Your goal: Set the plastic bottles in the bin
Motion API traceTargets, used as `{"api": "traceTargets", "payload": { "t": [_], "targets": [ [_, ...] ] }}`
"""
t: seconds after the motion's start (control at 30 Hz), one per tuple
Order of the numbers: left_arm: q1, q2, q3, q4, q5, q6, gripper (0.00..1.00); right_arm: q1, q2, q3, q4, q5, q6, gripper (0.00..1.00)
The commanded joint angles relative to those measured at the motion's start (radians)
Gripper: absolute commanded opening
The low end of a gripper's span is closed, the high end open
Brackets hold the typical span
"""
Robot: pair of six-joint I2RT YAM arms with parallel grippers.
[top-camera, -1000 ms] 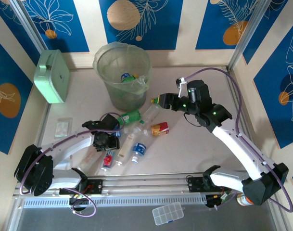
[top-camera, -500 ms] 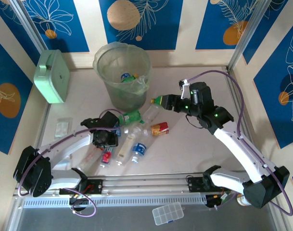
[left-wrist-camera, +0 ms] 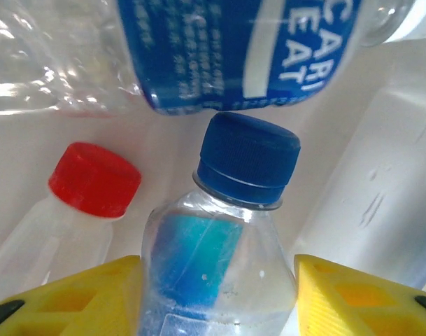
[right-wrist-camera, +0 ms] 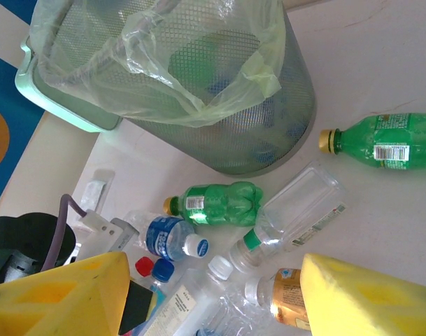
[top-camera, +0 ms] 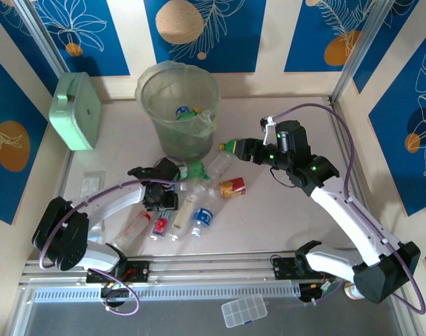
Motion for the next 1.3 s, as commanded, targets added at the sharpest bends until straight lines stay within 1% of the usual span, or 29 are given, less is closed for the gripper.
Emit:
{"api": "traceTargets", "payload": {
  "t": [0.0,0.07,0.13,0.47,0.57,0.7,0.77,0.83,1.0,1.07,1.27],
  "targets": [
    [-0.010,0.018,0.036,-0.005,0.002,0.012,0.59,-0.005,-0.020,-0.006,0.003,-0.028,0.013,0.66],
    [-0.010,0.013,0.039,-0.016,0.000,0.020,0.67,-0.005,-0.020,0.000,-0.003,-0.027,0.010,0.66],
    [-0.012,0.009,0.031,-0.029,0.006,0.017,0.72,-0.006,-0.020,0.002,-0.005,-0.025,0.003,0.67],
    [-0.020,-0.065,-0.039,-0.067,0.040,0.008,0.75,-0.009,0.002,0.006,-0.002,-0.041,0.007,0.67],
    [-0.039,-0.072,-0.050,-0.074,0.044,-0.002,0.76,-0.009,0.009,0.006,0.001,-0.048,0.012,0.67],
    [-0.074,-0.074,-0.055,-0.082,0.030,-0.017,0.81,-0.009,0.015,-0.005,0.010,-0.060,0.025,0.67],
    [-0.089,-0.068,-0.055,-0.082,0.028,-0.018,0.82,-0.009,0.016,-0.009,0.011,-0.061,0.027,0.67],
    [-0.097,-0.059,-0.057,-0.081,0.023,-0.021,0.82,-0.009,0.016,-0.010,0.010,-0.059,0.025,0.67],
    [-0.105,-0.037,-0.072,-0.053,0.008,-0.026,0.72,-0.011,0.012,-0.015,0.010,-0.057,0.024,0.67],
    [-0.105,-0.028,-0.079,-0.035,0.010,-0.036,0.70,-0.013,0.010,-0.021,0.012,-0.054,0.024,0.67],
    [-0.110,0.005,-0.078,-0.031,-0.013,-0.043,0.68,-0.017,0.011,-0.030,0.019,-0.062,0.028,0.67]
  ]
}}
